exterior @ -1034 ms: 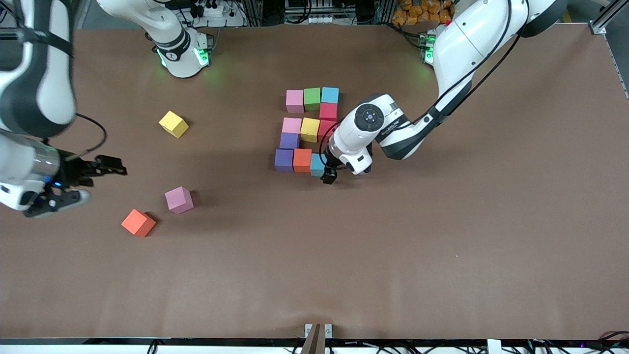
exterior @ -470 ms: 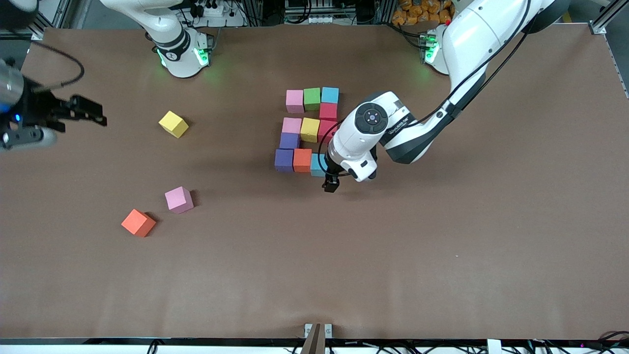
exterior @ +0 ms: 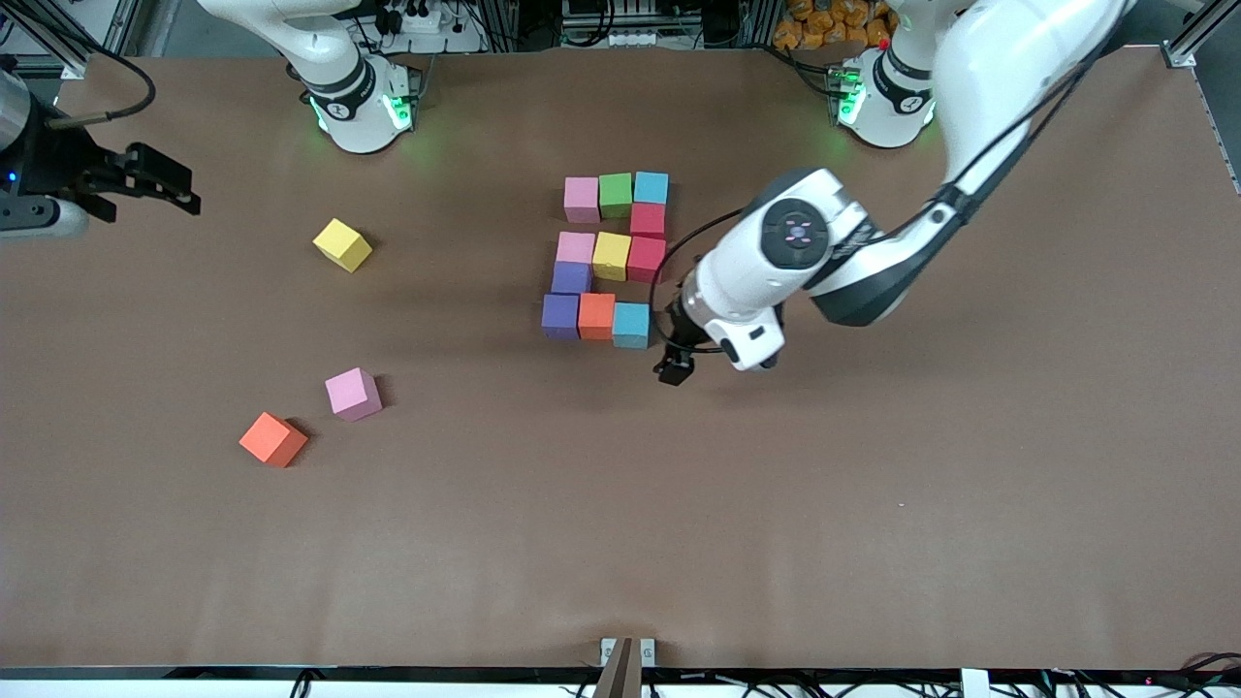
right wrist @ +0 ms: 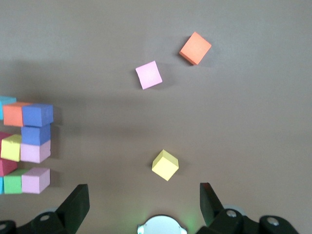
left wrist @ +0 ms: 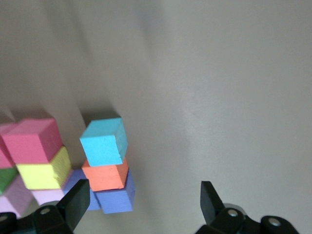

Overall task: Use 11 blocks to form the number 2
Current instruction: 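Open the left gripper and lift it off the cyan cube while right withdraws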

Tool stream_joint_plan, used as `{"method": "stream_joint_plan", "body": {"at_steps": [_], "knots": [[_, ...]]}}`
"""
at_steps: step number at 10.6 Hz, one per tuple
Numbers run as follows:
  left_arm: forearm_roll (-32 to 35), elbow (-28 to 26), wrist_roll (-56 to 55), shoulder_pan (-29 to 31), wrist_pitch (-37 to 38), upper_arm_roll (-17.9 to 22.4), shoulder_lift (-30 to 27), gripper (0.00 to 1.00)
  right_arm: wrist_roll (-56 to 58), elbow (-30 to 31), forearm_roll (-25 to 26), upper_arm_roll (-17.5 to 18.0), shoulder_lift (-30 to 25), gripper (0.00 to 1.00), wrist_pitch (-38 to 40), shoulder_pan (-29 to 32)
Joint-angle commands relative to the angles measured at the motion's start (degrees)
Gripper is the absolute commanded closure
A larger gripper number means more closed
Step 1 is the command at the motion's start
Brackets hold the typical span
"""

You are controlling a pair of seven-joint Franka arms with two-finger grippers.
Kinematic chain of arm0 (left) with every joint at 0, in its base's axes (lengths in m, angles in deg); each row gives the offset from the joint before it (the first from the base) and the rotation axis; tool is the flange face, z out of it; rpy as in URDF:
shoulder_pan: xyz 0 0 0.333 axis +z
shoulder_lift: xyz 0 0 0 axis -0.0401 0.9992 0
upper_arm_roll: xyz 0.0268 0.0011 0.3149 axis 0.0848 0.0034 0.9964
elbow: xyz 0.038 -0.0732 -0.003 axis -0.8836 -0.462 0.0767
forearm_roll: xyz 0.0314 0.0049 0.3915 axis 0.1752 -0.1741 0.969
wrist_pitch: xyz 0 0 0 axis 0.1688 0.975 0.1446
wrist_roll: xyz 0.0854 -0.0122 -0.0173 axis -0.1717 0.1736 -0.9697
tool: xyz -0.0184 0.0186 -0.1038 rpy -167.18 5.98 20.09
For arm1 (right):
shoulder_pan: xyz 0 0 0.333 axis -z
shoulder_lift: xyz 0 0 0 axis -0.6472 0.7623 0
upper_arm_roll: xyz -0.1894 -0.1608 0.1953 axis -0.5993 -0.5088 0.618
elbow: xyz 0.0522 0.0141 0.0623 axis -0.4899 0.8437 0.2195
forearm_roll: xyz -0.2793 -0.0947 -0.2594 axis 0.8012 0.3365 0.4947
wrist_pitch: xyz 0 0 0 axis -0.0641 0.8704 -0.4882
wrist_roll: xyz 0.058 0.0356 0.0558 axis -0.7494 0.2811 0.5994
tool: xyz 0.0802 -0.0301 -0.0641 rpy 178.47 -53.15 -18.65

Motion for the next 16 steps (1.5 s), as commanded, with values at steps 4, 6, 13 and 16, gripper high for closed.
{"method": "stream_joint_plan", "body": {"at_steps": [4,6,13,16], "knots": [[2.82,-1.00,21.40,3.42,14.88,-1.77,-8.28,0.00,-1.20,-1.77,3.80,1.51,1.82,0.00,-4.56,1.29],[6.52,-0.91,26.88,3.42,20.79,-1.94,-8.81,0.00,-1.20,-2.67,3.27,1.51,2.70,0.00,-4.73,1.47],[6.89,-0.82,52.79,8.77,31.00,-1.50,-15.05,0.00,-0.76,-3.46,0.46,1.25,4.55,0.00,-5.17,4.28],[10.99,-0.73,55.37,9.83,32.93,-1.50,-18.21,0.00,-0.85,-3.64,0.37,1.25,4.55,0.00,-5.09,4.37]]}}
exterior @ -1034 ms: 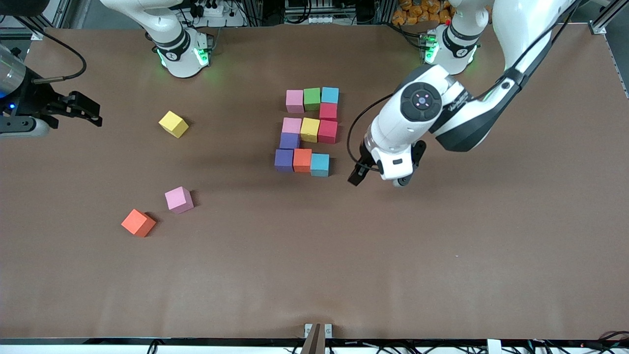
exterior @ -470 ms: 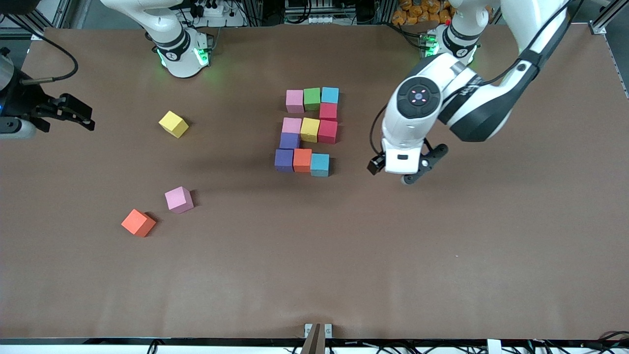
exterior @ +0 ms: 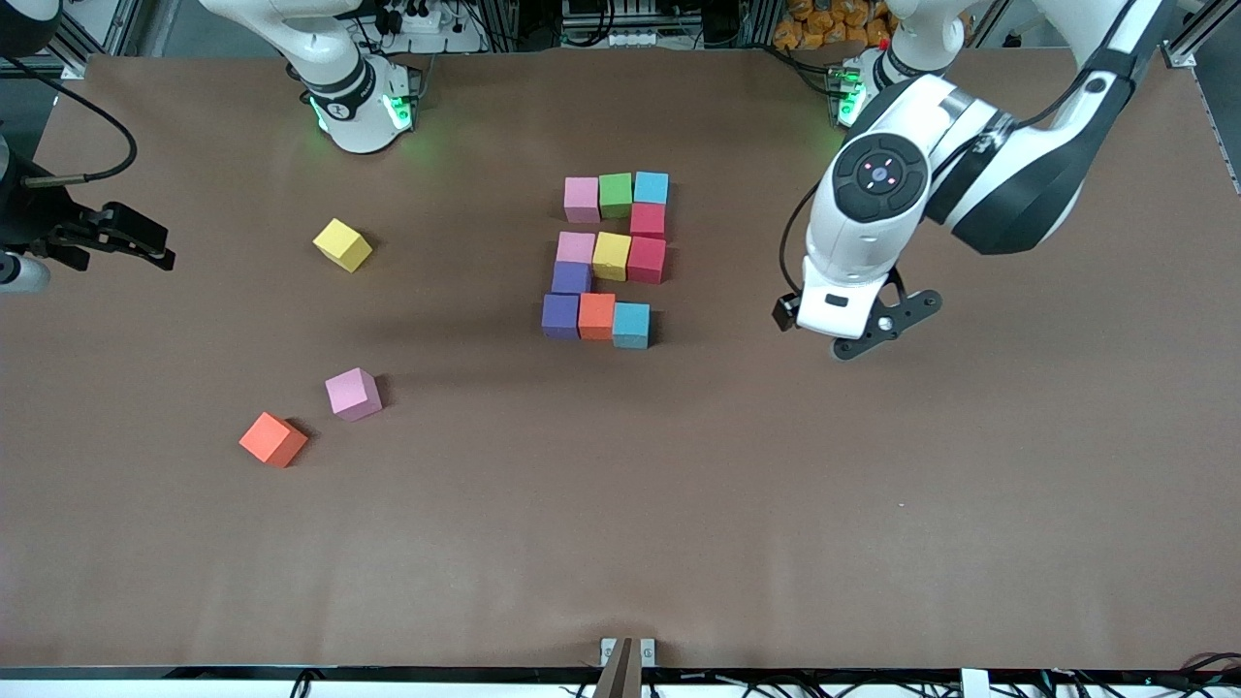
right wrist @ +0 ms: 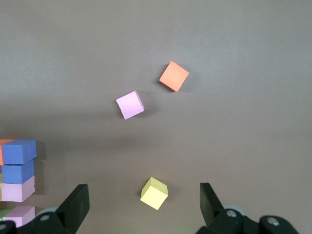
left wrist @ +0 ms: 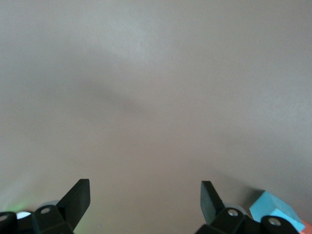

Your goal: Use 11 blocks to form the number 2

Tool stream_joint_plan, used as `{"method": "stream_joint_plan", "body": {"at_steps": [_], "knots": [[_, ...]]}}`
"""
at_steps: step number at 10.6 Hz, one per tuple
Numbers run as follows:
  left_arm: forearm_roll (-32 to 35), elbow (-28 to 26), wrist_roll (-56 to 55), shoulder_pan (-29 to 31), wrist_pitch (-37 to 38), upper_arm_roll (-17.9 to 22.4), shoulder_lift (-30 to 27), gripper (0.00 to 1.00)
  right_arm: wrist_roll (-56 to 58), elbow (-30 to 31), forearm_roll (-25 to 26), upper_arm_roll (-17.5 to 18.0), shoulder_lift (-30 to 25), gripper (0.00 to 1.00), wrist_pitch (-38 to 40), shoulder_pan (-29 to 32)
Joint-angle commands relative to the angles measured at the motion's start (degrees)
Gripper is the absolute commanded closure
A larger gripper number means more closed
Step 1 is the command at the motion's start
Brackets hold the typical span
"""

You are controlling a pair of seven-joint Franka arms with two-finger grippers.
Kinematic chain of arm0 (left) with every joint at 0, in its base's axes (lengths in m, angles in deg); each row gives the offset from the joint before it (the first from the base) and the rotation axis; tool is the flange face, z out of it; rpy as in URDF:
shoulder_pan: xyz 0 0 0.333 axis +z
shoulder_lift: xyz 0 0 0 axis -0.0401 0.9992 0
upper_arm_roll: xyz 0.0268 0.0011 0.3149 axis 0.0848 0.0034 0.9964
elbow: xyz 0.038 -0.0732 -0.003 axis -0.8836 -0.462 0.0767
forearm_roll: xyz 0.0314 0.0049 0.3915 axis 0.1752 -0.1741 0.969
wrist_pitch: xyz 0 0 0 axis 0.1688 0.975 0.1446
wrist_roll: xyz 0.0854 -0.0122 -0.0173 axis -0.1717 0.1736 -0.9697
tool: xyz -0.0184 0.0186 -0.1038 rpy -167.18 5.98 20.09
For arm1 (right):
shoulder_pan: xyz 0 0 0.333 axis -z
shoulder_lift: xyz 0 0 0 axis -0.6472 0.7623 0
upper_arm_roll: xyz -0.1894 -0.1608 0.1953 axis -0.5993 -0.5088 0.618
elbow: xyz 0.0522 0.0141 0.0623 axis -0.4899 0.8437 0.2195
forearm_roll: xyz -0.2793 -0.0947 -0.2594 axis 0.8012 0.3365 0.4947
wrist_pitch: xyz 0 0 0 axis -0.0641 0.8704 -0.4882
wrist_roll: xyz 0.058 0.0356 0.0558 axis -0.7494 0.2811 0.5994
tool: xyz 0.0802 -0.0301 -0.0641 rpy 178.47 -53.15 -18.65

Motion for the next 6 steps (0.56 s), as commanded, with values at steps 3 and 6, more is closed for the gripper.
{"method": "stream_joint_plan", "body": {"at_steps": [3,6], "knots": [[4.04,2.39,6.66,3.83,2.89,-0.09,-5.54,0.00,-0.32,-1.56,-1.21,0.97,0.55,0.00,0.52,1.18],[2.72,6.26,18.42,8.84,4.20,-0.36,-5.72,0.00,-0.23,-1.91,-1.12,0.89,0.55,0.00,0.44,1.27]]}}
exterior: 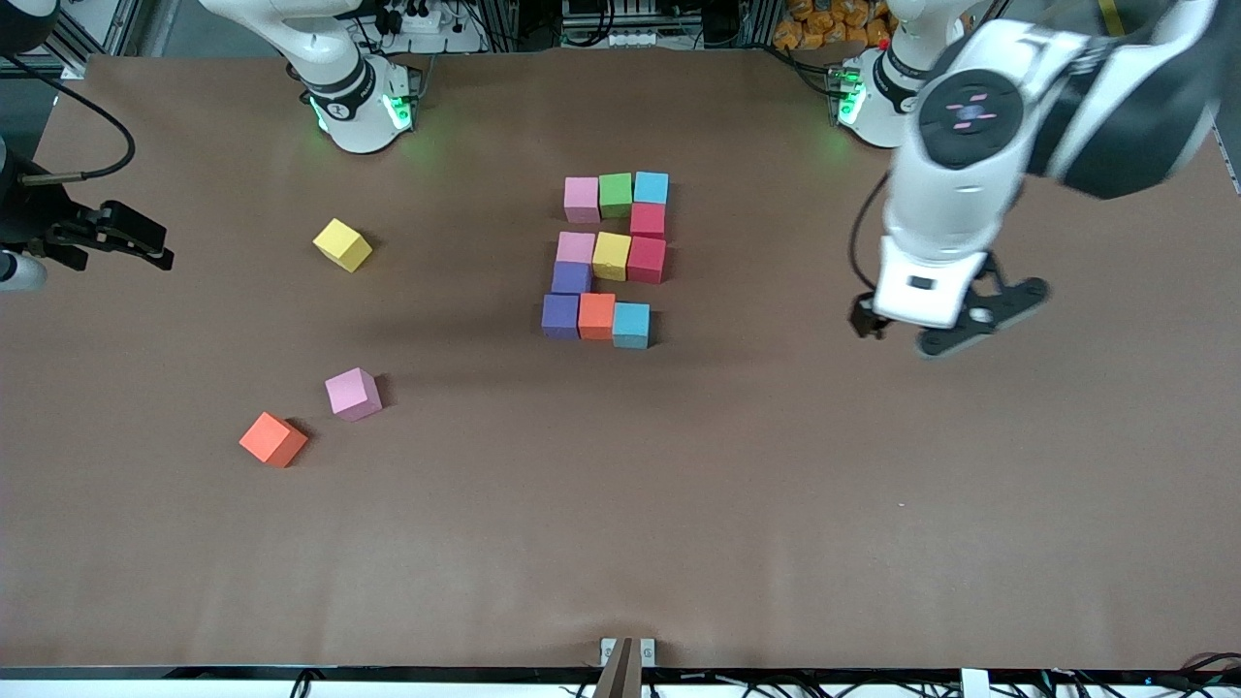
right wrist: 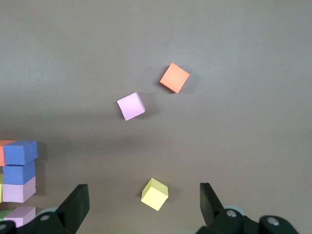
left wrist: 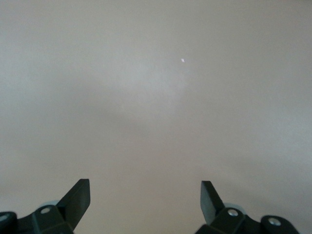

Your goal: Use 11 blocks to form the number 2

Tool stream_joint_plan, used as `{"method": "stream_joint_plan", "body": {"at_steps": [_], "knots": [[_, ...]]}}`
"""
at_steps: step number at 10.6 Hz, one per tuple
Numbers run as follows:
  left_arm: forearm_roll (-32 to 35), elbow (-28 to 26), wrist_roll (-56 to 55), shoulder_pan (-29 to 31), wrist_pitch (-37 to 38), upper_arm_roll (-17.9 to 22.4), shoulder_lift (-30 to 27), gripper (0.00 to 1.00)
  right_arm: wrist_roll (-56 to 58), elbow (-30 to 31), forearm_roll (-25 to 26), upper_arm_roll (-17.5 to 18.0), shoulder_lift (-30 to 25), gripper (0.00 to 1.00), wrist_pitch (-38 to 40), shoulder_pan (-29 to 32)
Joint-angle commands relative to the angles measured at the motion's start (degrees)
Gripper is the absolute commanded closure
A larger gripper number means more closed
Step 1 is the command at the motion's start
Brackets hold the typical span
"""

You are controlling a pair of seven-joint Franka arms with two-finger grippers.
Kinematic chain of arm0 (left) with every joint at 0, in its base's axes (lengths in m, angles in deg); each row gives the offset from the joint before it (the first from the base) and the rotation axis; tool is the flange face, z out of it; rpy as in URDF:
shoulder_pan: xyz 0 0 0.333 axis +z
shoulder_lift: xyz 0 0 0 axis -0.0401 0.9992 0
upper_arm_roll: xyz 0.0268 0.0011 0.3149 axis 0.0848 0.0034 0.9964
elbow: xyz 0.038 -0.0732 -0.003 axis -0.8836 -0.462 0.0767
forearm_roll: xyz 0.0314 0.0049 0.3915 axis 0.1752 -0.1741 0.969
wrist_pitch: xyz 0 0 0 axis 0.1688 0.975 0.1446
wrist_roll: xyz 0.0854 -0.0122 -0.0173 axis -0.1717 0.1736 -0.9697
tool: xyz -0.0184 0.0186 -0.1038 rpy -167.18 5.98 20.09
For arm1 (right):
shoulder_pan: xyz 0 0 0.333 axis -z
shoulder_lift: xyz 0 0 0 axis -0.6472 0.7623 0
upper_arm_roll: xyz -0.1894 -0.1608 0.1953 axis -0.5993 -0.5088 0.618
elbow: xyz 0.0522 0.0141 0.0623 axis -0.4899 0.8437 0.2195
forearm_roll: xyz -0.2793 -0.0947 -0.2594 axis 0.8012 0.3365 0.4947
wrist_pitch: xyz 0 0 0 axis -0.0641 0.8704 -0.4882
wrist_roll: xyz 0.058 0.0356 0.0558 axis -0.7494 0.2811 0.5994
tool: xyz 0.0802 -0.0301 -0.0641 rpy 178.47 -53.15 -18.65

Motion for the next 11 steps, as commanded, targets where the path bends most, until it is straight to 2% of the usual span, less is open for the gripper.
{"method": "stream_joint_plan", "body": {"at_steps": [1,5,8,9,11], "knots": [[-2.13,2.78,8.66,3.58,1.93,-0.36,-0.74,0.00,-0.23,-1.55,-1.04,0.82,0.56,0.00,0.45,1.26],[-8.62,5.24,16.51,7.64,2.20,-0.36,-0.65,0.00,-0.23,-1.55,-1.04,0.82,0.56,0.00,0.54,1.26],[-8.91,7.71,20.81,7.64,2.20,-0.10,-0.12,0.00,-0.32,-1.55,-1.13,0.82,0.56,0.00,0.54,1.18],[-8.73,7.80,21.61,6.60,2.11,1.91,-0.47,0.00,-0.32,-1.55,-1.13,0.90,0.56,0.00,0.54,1.18],[-10.30,8.06,31.31,-0.50,2.11,11.90,-0.73,0.00,-0.32,-1.55,-1.13,0.90,0.64,0.00,0.63,1.18]]}}
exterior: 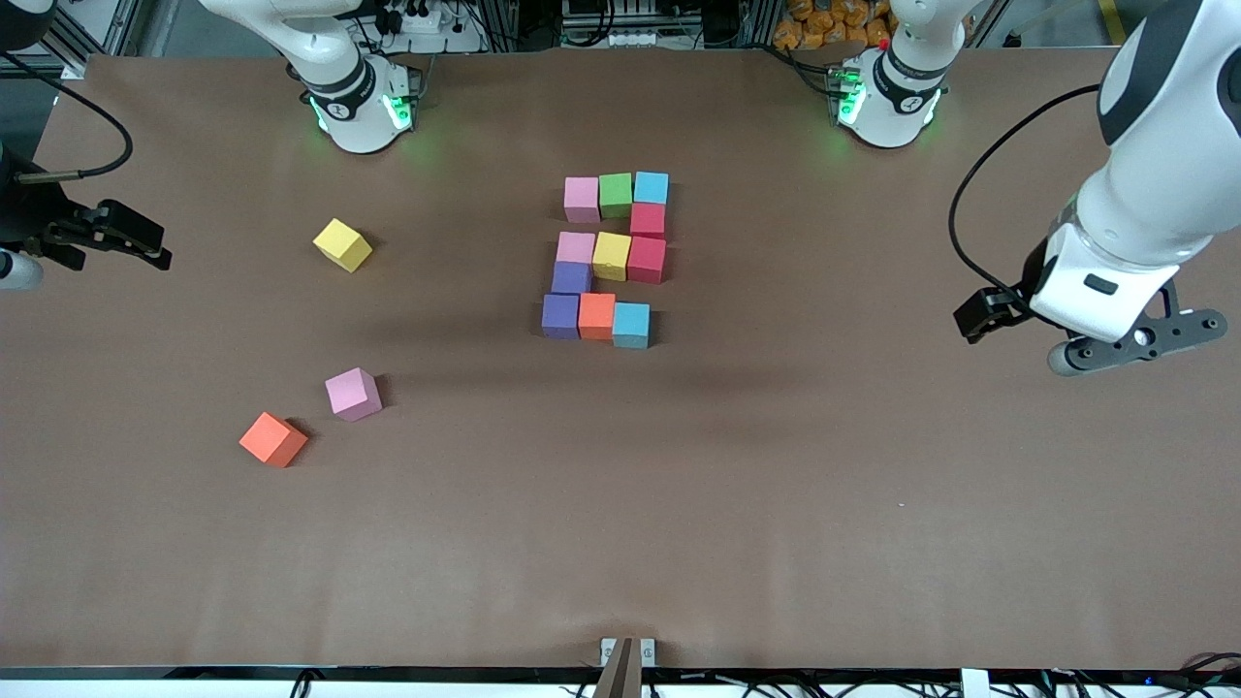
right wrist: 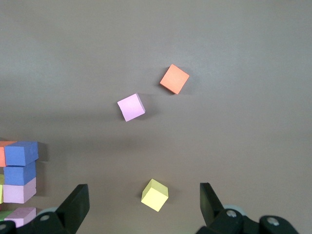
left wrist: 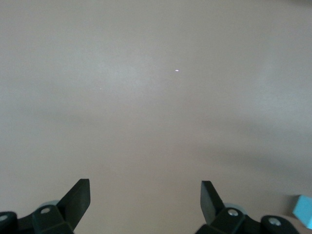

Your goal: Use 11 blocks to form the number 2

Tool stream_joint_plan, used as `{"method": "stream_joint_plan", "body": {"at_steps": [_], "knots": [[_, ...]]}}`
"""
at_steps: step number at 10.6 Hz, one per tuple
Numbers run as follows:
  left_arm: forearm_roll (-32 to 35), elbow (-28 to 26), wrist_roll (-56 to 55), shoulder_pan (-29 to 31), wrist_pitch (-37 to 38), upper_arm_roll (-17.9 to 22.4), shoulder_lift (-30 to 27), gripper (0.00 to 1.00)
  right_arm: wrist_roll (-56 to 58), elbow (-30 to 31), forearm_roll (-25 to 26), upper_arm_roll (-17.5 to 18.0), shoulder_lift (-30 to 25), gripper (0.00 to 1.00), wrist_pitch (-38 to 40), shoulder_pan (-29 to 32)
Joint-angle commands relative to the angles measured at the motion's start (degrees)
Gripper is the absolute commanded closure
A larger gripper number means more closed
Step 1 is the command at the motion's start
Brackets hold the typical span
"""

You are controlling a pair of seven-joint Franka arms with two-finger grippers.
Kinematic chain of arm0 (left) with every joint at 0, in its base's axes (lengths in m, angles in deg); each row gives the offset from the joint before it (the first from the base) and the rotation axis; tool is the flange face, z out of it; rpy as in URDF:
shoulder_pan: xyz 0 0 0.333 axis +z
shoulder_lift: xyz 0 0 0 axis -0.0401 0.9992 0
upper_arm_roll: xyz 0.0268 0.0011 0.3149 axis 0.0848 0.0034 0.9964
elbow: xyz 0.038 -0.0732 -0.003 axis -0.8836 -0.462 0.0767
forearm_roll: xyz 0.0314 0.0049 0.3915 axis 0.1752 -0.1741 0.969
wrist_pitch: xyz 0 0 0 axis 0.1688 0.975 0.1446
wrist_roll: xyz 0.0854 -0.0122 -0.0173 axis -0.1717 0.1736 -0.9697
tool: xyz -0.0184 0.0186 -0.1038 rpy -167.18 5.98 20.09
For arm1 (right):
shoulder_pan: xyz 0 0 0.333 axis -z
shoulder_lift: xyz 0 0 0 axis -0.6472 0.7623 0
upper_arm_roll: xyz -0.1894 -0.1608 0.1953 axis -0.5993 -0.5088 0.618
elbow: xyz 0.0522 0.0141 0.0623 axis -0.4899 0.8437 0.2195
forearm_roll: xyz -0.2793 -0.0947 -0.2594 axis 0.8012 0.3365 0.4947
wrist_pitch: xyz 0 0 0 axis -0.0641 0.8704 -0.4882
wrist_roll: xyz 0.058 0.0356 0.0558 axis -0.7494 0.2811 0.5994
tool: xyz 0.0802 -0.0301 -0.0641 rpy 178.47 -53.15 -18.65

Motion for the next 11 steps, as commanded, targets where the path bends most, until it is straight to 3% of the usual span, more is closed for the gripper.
{"method": "stream_joint_plan", "body": {"at_steps": [1,4,5,10,11], "knots": [[-4.68,0.82,10.60,-7.00,1.00,11.07,-2.09,0.00,-0.41,-1.30,-1.10,0.89,0.64,0.00,0.63,1.14],[-16.79,0.47,14.40,-20.86,0.82,33.46,-7.01,0.00,-0.41,-1.30,-1.10,0.89,0.63,0.00,0.63,1.14],[-17.96,-0.05,15.82,-25.09,0.82,38.75,-8.33,0.00,-0.41,-1.30,-1.10,0.89,0.55,0.00,0.63,1.14],[-20.26,-6.01,17.84,-39.34,0.82,53.45,-14.74,0.00,-0.32,-1.30,-1.10,0.89,0.64,0.00,0.63,1.14],[-20.26,-8.30,17.85,-40.06,0.82,54.00,-16.76,0.00,-0.32,-1.30,-1.10,0.81,0.64,0.00,0.63,1.05]]}}
